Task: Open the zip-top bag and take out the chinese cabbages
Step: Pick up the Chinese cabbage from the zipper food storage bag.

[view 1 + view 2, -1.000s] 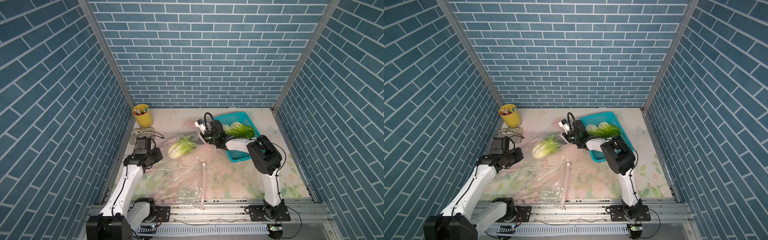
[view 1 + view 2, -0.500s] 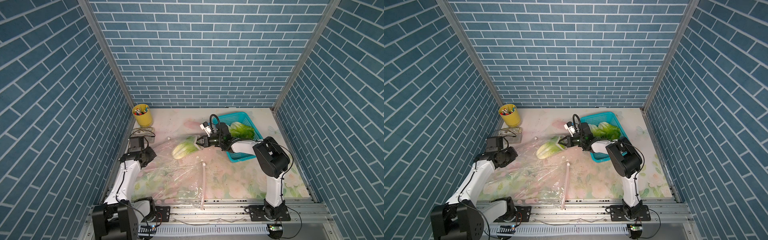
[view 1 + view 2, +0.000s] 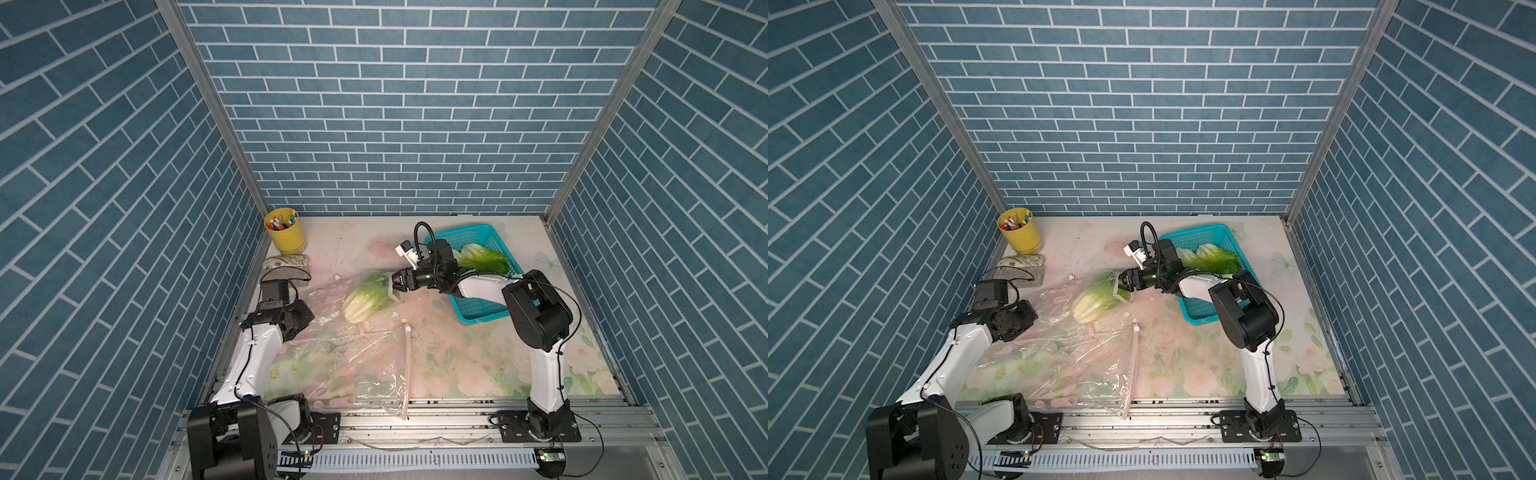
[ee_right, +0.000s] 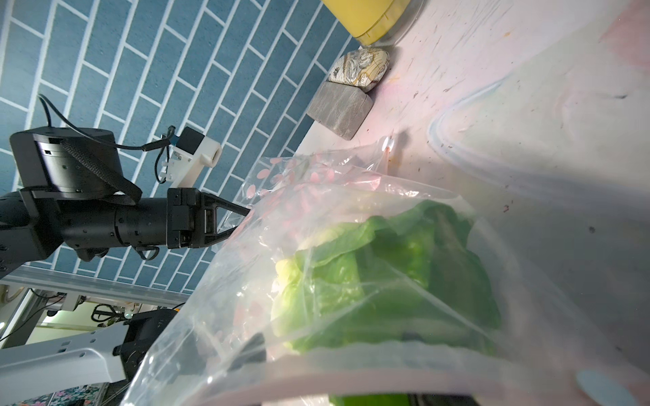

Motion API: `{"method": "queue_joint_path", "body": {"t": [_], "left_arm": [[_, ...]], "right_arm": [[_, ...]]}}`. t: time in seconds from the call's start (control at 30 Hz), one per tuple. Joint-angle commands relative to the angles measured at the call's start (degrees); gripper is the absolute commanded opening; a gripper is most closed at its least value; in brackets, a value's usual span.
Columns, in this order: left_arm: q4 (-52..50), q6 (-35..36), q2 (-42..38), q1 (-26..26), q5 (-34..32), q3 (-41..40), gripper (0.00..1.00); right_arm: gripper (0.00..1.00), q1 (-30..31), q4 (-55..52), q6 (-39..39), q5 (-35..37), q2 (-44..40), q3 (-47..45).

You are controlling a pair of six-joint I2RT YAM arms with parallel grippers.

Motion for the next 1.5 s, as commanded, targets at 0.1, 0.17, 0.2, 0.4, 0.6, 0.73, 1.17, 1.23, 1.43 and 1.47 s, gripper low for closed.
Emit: {"method": "queue_joint_path", "body": {"t": [0.1,0.17,0.2,0.4,0.6,0.73,1.17,1.23,1.43,1.47], "left_arm": [[0.26,0.62,1.22,0.33,1.77,-0.25,0.00],[0.27,0.71,1.49,0.33,1.86,-0.34,0.00],[0.27,0.71,1.66,0.33,2.00,-0.34,0.00],[0.45,1.01,2.36,0.24,2.90,-0.39,0.00],[1.02,0.89,2.92,0.06,3.54,-0.72,0.00],[1.13,0.79,2.96,-0.21,3.63,-1.02,0.00],[1.33,1.12,3.19,-0.82,3.61,-1.05,0.00],[1.41,1.45,2.61,-0.88,3.54,-0.88,0.00],[-0.86,2.77,-2.27,-0.89,0.09,1.51,0.00],[-1.32,2.73,-2.92,-0.86,-0.29,1.95,0.00]], "right_arm": [[0.64,2.52,-10.13,-7.49,-1.51,4.53,4.81],[0.66,2.80,-11.43,-8.23,-1.26,6.00,6.03],[0.72,2.84,-12.38,-8.93,-0.96,6.38,6.31],[0.92,3.31,-15.99,-13.66,1.61,5.24,6.21],[0.98,3.91,-9.14,-12.95,1.81,6.71,5.78],[0.92,4.79,-1.12,-9.44,-0.26,9.37,5.61],[0.01,7.49,1.06,-4.82,-3.79,13.73,10.81],[0.00,7.37,1.36,-4.19,-3.08,12.93,9.65],[0.00,6.85,-5.02,-5.53,1.08,8.63,7.61],[0.00,6.52,-5.34,-5.44,2.10,7.71,6.68]]}}
